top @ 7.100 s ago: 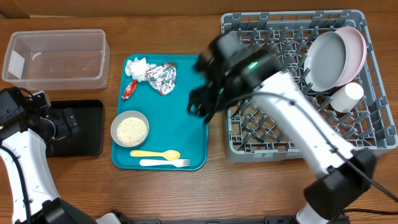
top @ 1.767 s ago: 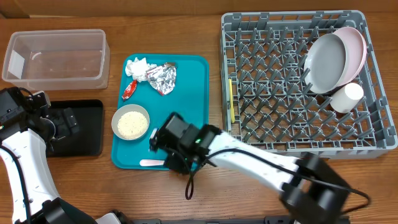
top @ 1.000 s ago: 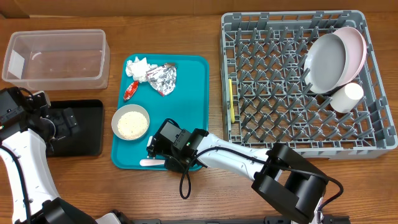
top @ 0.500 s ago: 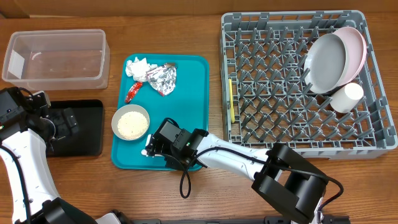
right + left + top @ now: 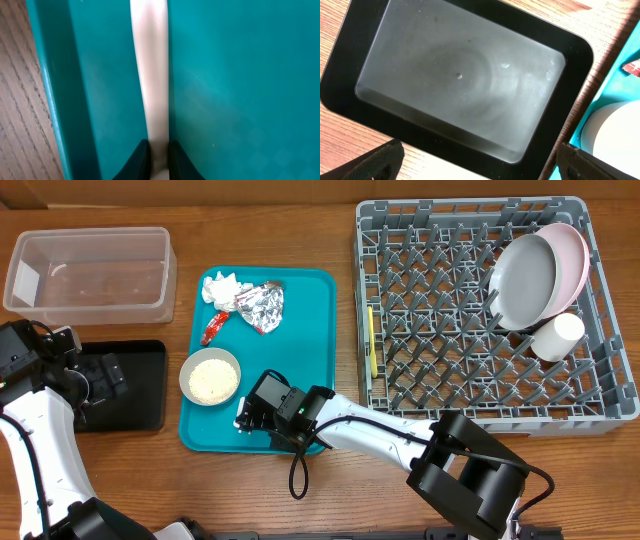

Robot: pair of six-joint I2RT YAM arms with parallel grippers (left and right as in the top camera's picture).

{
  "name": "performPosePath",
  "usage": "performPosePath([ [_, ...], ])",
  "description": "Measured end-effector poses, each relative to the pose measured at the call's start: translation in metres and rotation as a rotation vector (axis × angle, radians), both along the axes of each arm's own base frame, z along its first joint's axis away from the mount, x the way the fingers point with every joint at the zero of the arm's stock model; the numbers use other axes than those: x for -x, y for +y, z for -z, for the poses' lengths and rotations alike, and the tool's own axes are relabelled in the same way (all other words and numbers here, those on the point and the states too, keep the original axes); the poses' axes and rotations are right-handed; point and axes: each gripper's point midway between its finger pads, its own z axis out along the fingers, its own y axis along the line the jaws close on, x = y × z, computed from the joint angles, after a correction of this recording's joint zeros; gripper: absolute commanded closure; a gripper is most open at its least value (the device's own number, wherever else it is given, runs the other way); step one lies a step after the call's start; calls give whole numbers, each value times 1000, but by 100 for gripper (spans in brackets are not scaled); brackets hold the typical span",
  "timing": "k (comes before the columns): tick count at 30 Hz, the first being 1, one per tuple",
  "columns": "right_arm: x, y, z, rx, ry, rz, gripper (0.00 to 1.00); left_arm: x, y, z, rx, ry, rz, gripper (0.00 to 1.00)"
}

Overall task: Sort waste into correct bins and load items into the dishwasher rack
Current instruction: 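Lower the right gripper onto the white fork and grasp it, then carry the white fork into the rack's left side and release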

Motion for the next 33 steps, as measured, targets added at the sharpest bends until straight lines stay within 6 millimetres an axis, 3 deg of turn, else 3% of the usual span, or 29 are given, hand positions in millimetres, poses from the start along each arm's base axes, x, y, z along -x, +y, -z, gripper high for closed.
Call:
performPosePath([
  [7, 4, -19, -16, 70, 10, 29, 96, 0, 0, 0, 0, 0, 0, 0],
  [18, -1, -15, -109, -122, -67, 148, 96, 0, 0, 0, 0, 0, 0, 0],
  [23, -20, -31, -144, -213, -93, 313, 96, 0, 0, 0, 0, 0, 0, 0],
  [25, -38, -48, -162, -265, -101, 427, 96, 0, 0, 0, 0, 0, 0, 0],
  [27, -65, -77, -184, -334, -112, 596, 96, 0, 0, 0, 0, 1, 0, 0],
  [29, -98, -120, -206, -414, -135, 816, 96, 0, 0, 0, 0, 0, 0, 0],
  [33, -136, -180, -219, -497, -143, 1121, 96, 0, 0, 0, 0, 0, 0, 0],
])
